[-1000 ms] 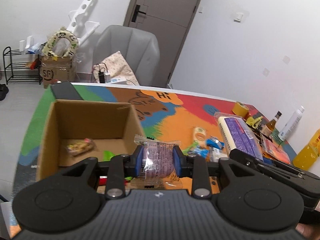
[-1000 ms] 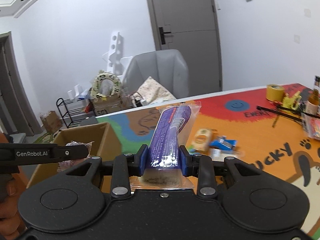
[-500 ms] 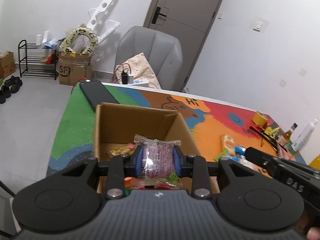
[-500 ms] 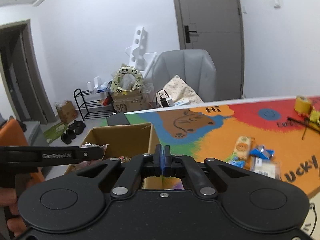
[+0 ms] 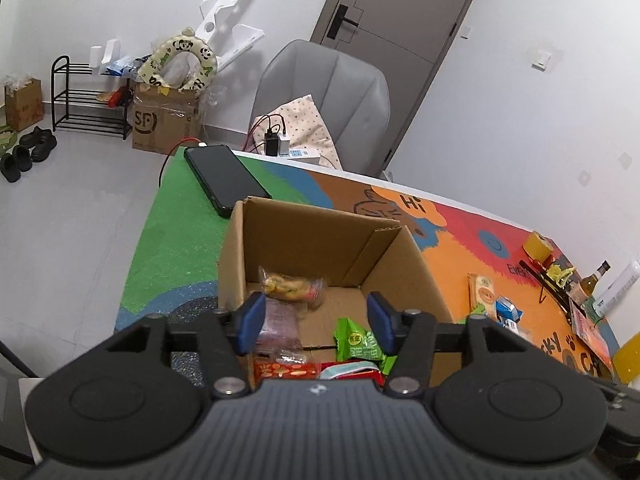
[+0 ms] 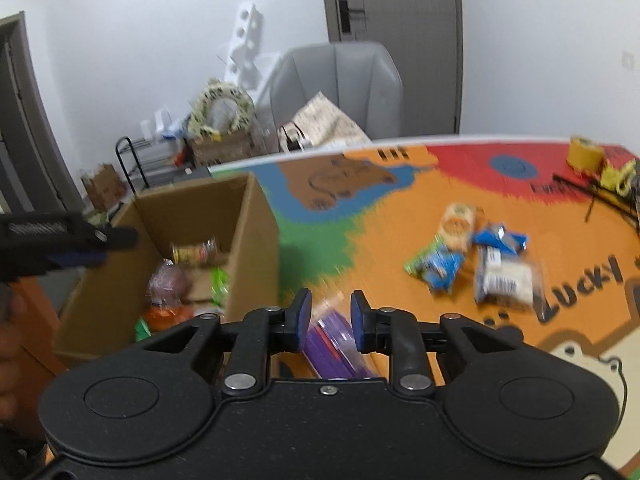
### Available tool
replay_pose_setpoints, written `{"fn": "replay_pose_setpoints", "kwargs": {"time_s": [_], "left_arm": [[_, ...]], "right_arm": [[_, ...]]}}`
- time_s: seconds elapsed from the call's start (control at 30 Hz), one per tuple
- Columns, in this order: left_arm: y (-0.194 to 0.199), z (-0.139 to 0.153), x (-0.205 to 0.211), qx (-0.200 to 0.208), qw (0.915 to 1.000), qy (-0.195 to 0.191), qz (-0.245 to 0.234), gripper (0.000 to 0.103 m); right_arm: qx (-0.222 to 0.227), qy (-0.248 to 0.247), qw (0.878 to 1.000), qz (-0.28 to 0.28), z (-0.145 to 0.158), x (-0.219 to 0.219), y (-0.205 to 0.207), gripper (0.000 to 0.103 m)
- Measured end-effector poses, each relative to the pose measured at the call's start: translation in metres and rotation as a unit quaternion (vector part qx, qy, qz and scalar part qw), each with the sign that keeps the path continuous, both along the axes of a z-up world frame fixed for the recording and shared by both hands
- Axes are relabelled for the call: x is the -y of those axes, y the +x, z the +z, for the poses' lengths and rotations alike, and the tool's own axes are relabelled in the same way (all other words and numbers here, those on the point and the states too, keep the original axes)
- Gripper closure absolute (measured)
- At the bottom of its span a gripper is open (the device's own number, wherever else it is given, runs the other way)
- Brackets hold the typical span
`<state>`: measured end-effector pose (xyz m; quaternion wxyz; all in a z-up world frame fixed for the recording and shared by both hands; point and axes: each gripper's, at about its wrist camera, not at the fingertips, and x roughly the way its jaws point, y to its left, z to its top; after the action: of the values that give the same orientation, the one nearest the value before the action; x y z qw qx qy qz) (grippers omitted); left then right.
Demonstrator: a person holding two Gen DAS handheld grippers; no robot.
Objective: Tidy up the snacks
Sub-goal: 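Carry the pink packet over the box and open the left tool while the right tool carries the purple bar, then lower the purple bar packet into the box and open the right tool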
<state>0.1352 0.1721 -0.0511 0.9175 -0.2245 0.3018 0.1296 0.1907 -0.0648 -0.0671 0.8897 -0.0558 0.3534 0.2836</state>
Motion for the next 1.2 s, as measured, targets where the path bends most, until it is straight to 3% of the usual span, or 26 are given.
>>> {"fn": "replay_pose_setpoints", "kwargs": {"time_s": [0.03,0.1,0.2,0.4,0.73,0.8,0.87,0.9,1.2], "left_arm": [[-0.002,0.0,0.0,0.0,1.0,-0.002,-0.004,0.047],[-0.005,0.0,0.003,-0.004,0.9999,-0.004,-0.011,0.044],[-0.008,-0.001,0.008,-0.012,0.9995,-0.005,-0.03,0.039],[-0.015,0.002,0.026,-0.027,0.9956,0.033,-0.084,0.027],[-0.031,0.007,0.025,-0.03,0.9928,0.035,-0.111,0.025],[-0.036,0.011,0.025,-0.027,0.9929,0.029,-0.112,0.023],[-0.041,0.016,0.024,-0.023,0.9937,0.037,-0.104,0.02],[-0.044,0.018,0.023,-0.019,0.994,0.041,-0.1,0.018],[-0.05,0.01,0.004,-0.021,0.997,0.033,-0.066,0.017]], "right_arm": [[-0.002,-0.004,1.0,0.001,-0.003,0.001,-0.001,0.074],[-0.005,-0.012,1.0,0.002,-0.007,0.003,-0.002,0.059],[-0.007,-0.022,1.0,0.004,-0.013,0.005,-0.002,0.046],[-0.018,-0.053,0.998,0.022,-0.026,0.002,-0.002,0.042],[-0.026,-0.133,0.989,0.064,-0.042,-0.012,0.004,0.039],[-0.031,-0.147,0.986,0.077,-0.048,-0.014,0.006,0.043],[-0.036,-0.155,0.984,0.087,-0.053,-0.014,0.007,0.057],[-0.035,-0.152,0.984,0.092,-0.053,-0.014,0.007,0.07],[-0.012,-0.14,0.986,0.086,-0.029,-0.011,0.01,0.075]]}}
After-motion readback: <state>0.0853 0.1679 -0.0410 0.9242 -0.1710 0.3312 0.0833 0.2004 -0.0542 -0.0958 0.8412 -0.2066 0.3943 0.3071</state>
